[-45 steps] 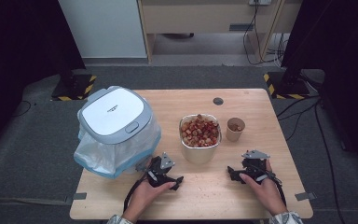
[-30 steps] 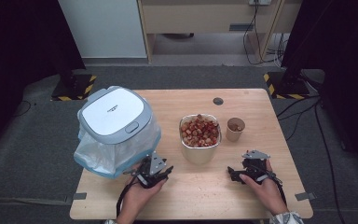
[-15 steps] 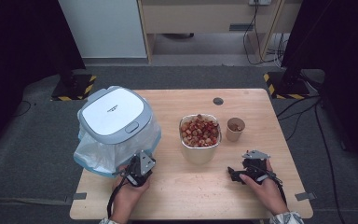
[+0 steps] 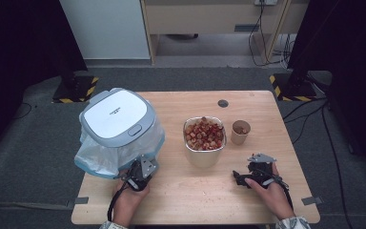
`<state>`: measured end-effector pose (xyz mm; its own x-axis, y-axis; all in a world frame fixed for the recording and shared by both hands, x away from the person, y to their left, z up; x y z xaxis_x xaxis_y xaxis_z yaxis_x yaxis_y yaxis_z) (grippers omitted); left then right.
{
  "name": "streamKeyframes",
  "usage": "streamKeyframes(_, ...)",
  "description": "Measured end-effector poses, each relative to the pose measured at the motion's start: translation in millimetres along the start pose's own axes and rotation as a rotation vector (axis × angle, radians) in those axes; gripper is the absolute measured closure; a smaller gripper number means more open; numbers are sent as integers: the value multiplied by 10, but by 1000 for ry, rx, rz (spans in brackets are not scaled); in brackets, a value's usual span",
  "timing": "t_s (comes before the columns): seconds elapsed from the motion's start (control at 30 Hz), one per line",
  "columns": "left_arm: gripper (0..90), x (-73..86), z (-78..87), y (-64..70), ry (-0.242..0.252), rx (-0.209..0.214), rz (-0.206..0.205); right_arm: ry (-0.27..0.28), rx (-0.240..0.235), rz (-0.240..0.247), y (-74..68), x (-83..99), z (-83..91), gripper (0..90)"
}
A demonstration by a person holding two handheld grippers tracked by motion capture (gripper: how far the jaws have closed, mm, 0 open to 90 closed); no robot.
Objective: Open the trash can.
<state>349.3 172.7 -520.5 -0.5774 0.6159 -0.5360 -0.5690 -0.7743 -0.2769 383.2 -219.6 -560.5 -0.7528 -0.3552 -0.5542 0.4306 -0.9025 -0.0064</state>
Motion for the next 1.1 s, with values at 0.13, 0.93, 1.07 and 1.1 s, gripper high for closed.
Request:
streamKeyframes(0.13,892,10,-12,10,-2,4,21,0,0,-1,0,0,0,6)
streamKeyframes(0.93,894,84,-79,3,12,52,155,0,1,-2,-1,1,0,6)
streamKeyframes(1.07,894,88,-101,13,4,53,154,-1,0,-4,-3,1,1,6)
streamKeyframes(1.1,894,86,-114,26,-8,41,137,0,2,-2,-2,2,0,6)
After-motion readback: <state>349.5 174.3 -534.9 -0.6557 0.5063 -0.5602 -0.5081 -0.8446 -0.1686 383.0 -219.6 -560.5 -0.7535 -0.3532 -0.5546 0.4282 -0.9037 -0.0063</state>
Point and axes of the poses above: each handheld gripper's, and its own axes: z roughly backward along the jaws, x roughly out of its underside, y roughly to its right, the point moved 3 cm from there along -z, roughly forward along the jaws, and after that the axes turned 11 degrees about -y, right-handed, at the moved point
